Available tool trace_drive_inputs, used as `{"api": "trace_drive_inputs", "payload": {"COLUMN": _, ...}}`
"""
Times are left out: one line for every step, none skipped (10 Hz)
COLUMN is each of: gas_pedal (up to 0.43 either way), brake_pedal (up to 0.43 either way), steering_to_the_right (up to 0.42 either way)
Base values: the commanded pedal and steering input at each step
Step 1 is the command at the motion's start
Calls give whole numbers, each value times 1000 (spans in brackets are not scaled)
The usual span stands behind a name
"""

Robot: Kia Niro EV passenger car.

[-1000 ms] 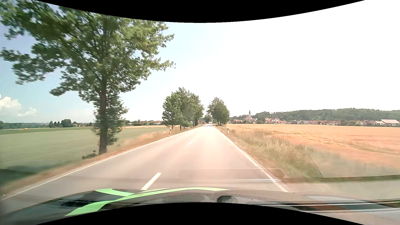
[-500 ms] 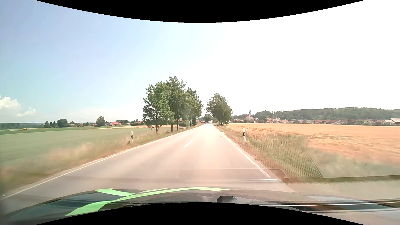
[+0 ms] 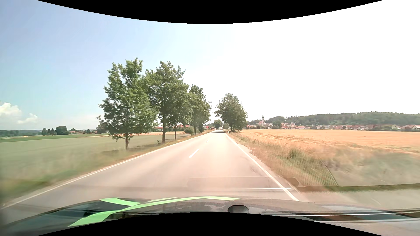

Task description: Follow the waypoints while adhering to traffic rules and regulations

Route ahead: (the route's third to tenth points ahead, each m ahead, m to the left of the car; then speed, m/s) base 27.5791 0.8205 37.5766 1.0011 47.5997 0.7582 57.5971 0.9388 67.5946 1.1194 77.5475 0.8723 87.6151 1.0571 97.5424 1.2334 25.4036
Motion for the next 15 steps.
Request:
{"api": "trace_drive_inputs", "payload": {"gas_pedal": 248, "brake_pedal": 0, "steering_to_the_right": -1}}
{"api": "trace_drive_inputs", "payload": {"gas_pedal": 228, "brake_pedal": 0, "steering_to_the_right": -2}}
{"api": "trace_drive_inputs", "payload": {"gas_pedal": 197, "brake_pedal": 0, "steering_to_the_right": -3}}
{"api": "trace_drive_inputs", "payload": {"gas_pedal": 197, "brake_pedal": 0, "steering_to_the_right": -4}}
{"api": "trace_drive_inputs", "payload": {"gas_pedal": 197, "brake_pedal": 0, "steering_to_the_right": -4}}
{"api": "trace_drive_inputs", "payload": {"gas_pedal": 197, "brake_pedal": 0, "steering_to_the_right": -4}}
{"api": "trace_drive_inputs", "payload": {"gas_pedal": 177, "brake_pedal": 0, "steering_to_the_right": -4}}
{"api": "trace_drive_inputs", "payload": {"gas_pedal": 169, "brake_pedal": 0, "steering_to_the_right": -4}}
{"api": "trace_drive_inputs", "payload": {"gas_pedal": 169, "brake_pedal": 0, "steering_to_the_right": -4}}
{"api": "trace_drive_inputs", "payload": {"gas_pedal": 169, "brake_pedal": 0, "steering_to_the_right": -4}}
{"api": "trace_drive_inputs", "payload": {"gas_pedal": 169, "brake_pedal": 0, "steering_to_the_right": -4}}
{"api": "trace_drive_inputs", "payload": {"gas_pedal": 169, "brake_pedal": 0, "steering_to_the_right": -4}}
{"api": "trace_drive_inputs", "payload": {"gas_pedal": 169, "brake_pedal": 0, "steering_to_the_right": -4}}
{"api": "trace_drive_inputs", "payload": {"gas_pedal": 169, "brake_pedal": 0, "steering_to_the_right": -4}}
{"api": "trace_drive_inputs", "payload": {"gas_pedal": 157, "brake_pedal": 0, "steering_to_the_right": -4}}
